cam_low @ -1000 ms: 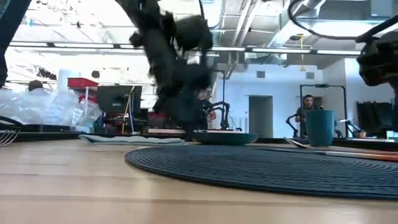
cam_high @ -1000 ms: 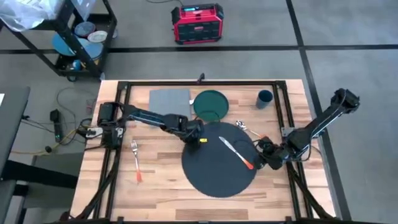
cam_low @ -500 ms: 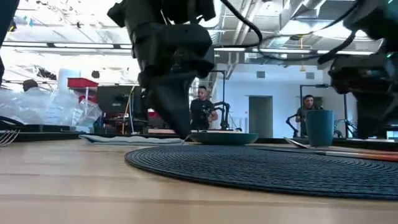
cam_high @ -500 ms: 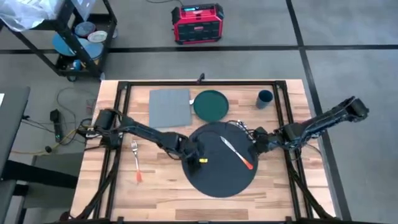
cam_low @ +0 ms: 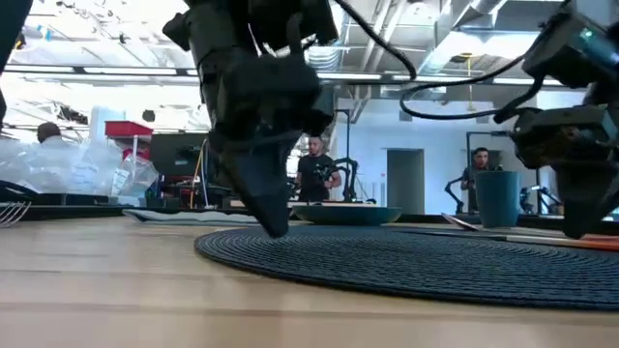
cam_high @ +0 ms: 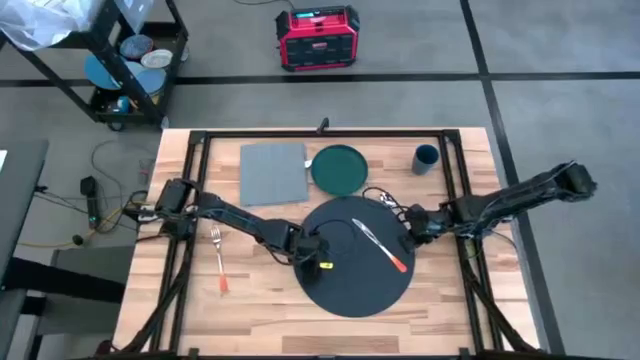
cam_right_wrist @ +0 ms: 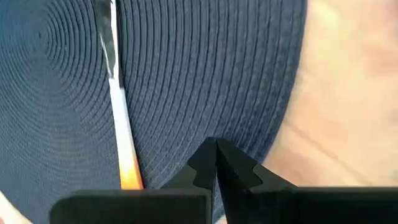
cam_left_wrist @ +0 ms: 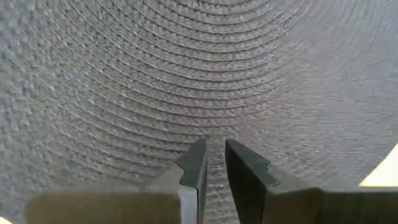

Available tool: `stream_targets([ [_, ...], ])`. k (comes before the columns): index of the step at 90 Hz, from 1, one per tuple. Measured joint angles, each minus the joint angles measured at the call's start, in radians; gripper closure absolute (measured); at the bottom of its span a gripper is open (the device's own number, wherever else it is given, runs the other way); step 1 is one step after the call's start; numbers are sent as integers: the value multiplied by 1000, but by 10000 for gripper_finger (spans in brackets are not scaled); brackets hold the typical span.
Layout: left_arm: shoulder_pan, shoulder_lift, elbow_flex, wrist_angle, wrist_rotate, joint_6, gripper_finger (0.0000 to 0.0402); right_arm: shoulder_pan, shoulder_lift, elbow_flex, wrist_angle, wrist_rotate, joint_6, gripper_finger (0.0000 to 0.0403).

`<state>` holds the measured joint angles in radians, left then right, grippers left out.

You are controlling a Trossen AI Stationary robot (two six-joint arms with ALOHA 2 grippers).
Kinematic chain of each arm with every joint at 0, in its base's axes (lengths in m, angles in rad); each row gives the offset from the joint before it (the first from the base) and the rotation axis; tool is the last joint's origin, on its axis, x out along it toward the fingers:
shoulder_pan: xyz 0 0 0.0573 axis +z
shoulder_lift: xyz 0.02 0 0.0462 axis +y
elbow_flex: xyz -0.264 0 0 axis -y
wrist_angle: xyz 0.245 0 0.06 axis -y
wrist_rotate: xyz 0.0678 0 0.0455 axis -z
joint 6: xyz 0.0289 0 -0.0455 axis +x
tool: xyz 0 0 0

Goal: Set table place
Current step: Adjust the blue placemat on the table

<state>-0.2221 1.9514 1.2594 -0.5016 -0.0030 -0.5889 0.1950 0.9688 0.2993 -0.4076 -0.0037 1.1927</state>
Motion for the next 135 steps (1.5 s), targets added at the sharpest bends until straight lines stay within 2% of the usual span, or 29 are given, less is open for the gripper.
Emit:
stream_targets([
  [34,21,58,3,-54,47,117,362,192,0,0,9,67,199,403],
  [66,96,55,2,-94,53,217,362,418,2,0,30,196,448,403],
  [72,107,55,2,-102,52,243,362,457,2,0,31,240,489,403],
  [81,129,48,33,-179,41,256,362,501,-5,10,19,363,540,403],
  [93,135,15,82,-253,13,227,362,455,-8,29,21,392,479,403],
  [108,100,-48,118,-179,-46,143,376,328,-8,32,57,356,340,403],
  [117,69,-31,95,-178,-92,80,397,224,-8,32,88,303,233,403],
  [135,44,-4,12,-184,-124,-25,401,37,1,32,97,166,61,403],
])
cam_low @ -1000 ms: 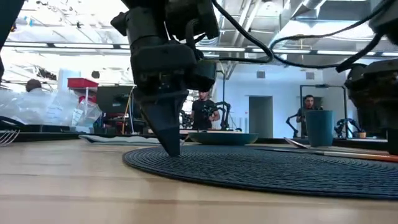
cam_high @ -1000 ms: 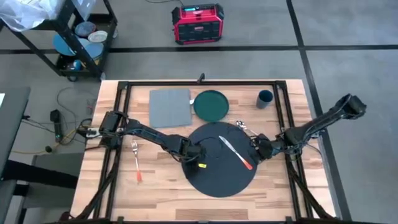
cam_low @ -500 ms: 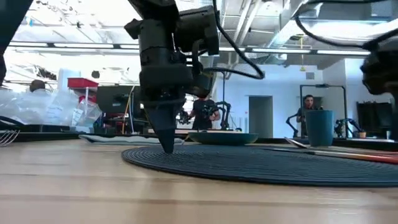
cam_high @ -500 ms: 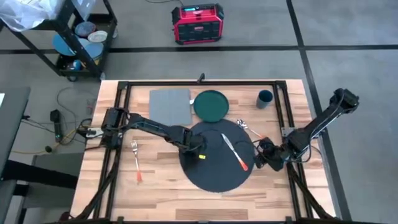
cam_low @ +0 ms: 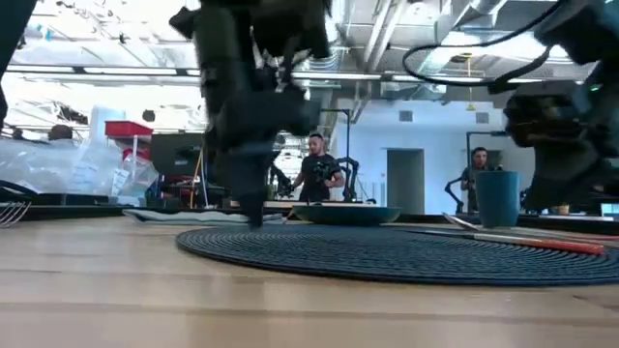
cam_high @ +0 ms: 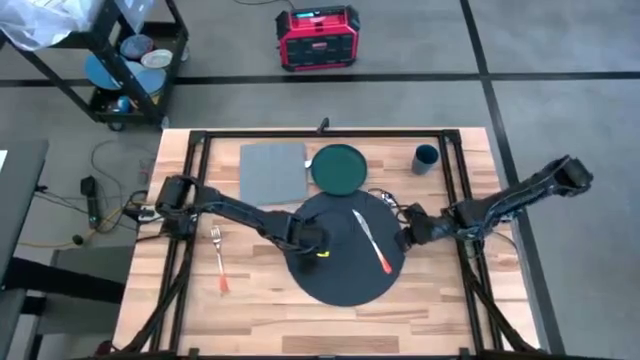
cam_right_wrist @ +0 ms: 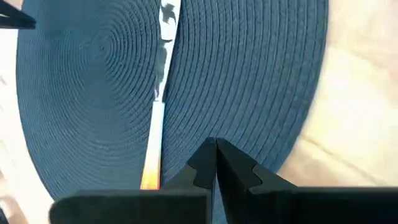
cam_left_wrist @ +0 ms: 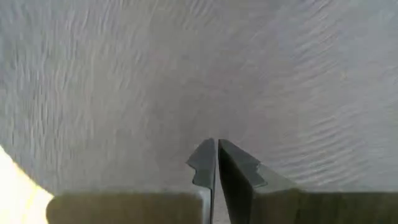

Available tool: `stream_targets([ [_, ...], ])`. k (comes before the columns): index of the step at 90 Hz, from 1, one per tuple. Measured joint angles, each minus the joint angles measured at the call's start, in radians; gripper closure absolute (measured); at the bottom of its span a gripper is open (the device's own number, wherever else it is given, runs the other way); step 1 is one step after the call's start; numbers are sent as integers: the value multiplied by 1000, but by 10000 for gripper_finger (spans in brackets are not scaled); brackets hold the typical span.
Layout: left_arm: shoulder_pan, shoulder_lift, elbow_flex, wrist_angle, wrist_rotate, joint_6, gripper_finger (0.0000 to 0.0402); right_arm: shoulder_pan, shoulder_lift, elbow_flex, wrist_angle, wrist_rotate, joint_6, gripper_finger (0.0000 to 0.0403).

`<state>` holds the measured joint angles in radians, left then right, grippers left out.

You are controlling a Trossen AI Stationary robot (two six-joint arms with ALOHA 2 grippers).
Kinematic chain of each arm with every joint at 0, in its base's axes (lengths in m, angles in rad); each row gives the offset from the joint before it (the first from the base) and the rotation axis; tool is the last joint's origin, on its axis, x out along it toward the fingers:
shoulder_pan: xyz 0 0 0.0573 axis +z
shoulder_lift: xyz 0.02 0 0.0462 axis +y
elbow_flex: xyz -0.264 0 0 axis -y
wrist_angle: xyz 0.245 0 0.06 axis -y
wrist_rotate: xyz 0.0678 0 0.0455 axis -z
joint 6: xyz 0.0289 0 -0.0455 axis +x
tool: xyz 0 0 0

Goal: Set table place
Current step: Adjust the blue placemat on the table

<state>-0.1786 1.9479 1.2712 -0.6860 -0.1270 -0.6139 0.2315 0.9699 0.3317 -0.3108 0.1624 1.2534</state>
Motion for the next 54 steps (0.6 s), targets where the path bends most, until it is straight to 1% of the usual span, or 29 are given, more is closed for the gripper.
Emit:
stream_targets([
  [17,-6,-3,-59,17,-1,-19,401,-79,25,0,-16,-87,-87,403],
  [29,-5,-3,-79,31,5,21,401,-99,76,0,5,-151,-126,403],
  [40,6,-2,-77,38,13,80,401,-70,134,0,68,-173,-121,403],
  [54,42,0,-62,46,21,98,401,13,199,0,157,-169,-56,403],
])
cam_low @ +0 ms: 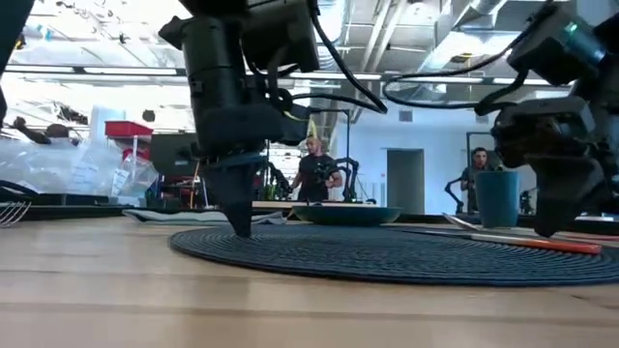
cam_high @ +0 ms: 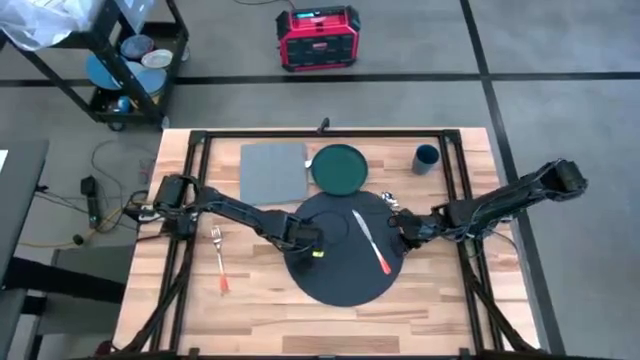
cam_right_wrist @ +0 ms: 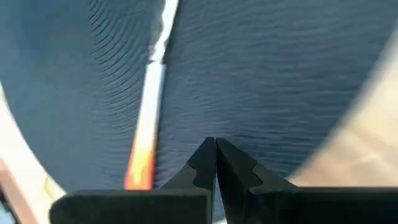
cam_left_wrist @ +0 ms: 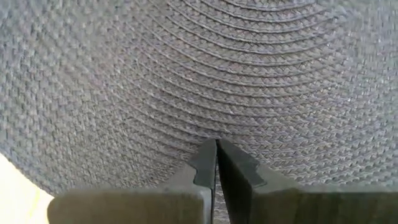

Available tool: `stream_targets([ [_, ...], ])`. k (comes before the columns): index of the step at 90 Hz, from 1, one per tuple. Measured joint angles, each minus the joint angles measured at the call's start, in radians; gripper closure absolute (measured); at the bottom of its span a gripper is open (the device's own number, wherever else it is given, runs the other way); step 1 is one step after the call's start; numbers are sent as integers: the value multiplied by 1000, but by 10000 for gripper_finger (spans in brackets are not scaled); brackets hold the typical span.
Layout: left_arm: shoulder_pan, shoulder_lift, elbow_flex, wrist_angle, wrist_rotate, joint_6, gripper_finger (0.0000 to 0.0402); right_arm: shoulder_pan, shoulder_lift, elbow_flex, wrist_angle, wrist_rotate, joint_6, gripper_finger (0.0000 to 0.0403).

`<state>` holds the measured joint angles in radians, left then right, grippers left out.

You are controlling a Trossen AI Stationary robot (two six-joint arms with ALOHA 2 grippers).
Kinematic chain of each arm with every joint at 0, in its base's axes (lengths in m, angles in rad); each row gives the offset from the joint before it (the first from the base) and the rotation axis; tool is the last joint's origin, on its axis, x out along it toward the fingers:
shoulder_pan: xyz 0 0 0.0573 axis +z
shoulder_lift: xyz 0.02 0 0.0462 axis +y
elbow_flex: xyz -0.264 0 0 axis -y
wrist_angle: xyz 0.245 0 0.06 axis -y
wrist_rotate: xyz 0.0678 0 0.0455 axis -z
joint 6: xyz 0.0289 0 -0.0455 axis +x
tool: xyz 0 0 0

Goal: Set table place
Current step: Adjust the blue placemat on the table, then put the orange spoon on the blue placemat to the right of the orange table knife

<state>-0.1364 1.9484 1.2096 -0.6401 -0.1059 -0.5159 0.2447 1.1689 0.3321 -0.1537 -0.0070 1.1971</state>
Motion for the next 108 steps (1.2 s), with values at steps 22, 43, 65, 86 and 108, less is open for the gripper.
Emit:
stream_targets([
  [22,19,-10,34,-12,-4,41,402,160,4,0,20,156,168,403],
  [43,20,-126,96,-82,-61,42,401,147,-194,60,-150,276,62,362],
  [65,22,-230,100,-38,-64,46,398,-43,-368,75,-420,228,-73,243],
  [86,22,-234,99,-30,-60,70,341,-281,-397,74,-584,78,-273,206],
  [108,22,-233,99,-23,-59,78,284,-455,-345,113,-608,58,-488,242],
])
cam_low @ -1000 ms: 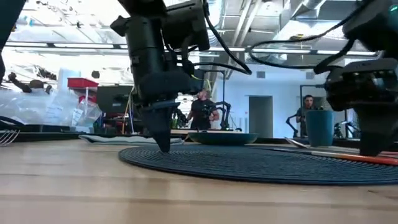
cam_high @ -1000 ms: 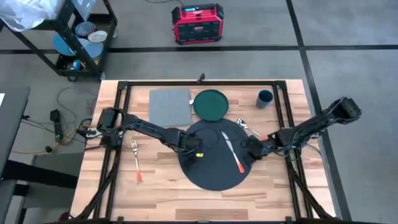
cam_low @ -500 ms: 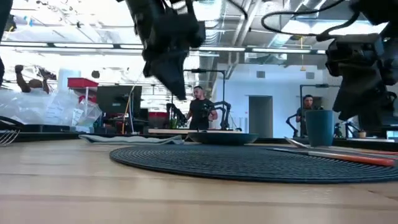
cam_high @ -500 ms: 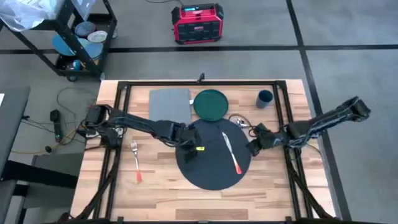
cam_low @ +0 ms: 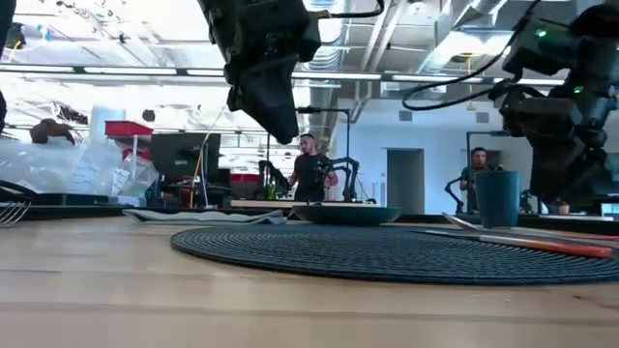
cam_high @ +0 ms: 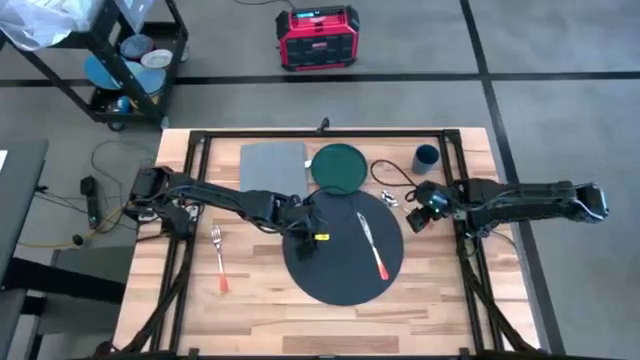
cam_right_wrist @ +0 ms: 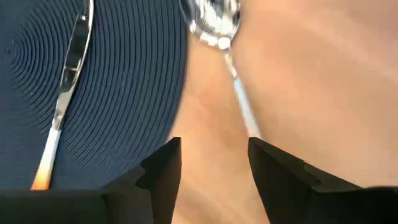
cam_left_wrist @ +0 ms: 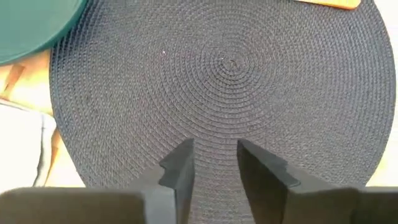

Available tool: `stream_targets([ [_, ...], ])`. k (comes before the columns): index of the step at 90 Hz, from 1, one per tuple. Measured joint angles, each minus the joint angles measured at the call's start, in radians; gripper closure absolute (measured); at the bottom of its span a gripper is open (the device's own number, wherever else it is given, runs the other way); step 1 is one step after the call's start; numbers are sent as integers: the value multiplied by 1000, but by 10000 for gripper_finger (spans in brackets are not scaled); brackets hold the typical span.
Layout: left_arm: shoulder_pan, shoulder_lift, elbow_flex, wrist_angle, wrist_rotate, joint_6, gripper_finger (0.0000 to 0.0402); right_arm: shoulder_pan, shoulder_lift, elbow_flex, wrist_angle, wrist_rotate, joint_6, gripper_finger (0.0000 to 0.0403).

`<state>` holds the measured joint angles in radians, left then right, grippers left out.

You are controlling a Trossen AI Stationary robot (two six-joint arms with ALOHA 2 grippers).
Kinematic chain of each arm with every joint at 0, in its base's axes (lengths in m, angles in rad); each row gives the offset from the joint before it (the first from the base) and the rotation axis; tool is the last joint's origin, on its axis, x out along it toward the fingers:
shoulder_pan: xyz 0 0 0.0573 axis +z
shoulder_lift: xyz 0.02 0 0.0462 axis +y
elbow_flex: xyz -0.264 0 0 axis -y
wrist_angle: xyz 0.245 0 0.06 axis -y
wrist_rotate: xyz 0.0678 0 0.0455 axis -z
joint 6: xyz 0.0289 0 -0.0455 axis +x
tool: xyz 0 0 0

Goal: Set table place
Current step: Put the orange spoon on the blue placemat to the right of the orange table knife

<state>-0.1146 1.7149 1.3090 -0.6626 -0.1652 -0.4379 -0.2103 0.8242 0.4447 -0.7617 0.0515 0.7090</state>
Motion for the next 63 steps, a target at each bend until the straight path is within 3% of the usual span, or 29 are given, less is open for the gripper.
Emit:
stream_targets([
  [24,2,6,1,7,0,5,279,-121,158,8,73,-82,-140,256],
  [41,2,6,1,8,0,19,279,-140,238,8,171,-96,-151,257],
  [63,2,6,1,4,0,19,279,-166,355,9,177,-106,-182,257],
])
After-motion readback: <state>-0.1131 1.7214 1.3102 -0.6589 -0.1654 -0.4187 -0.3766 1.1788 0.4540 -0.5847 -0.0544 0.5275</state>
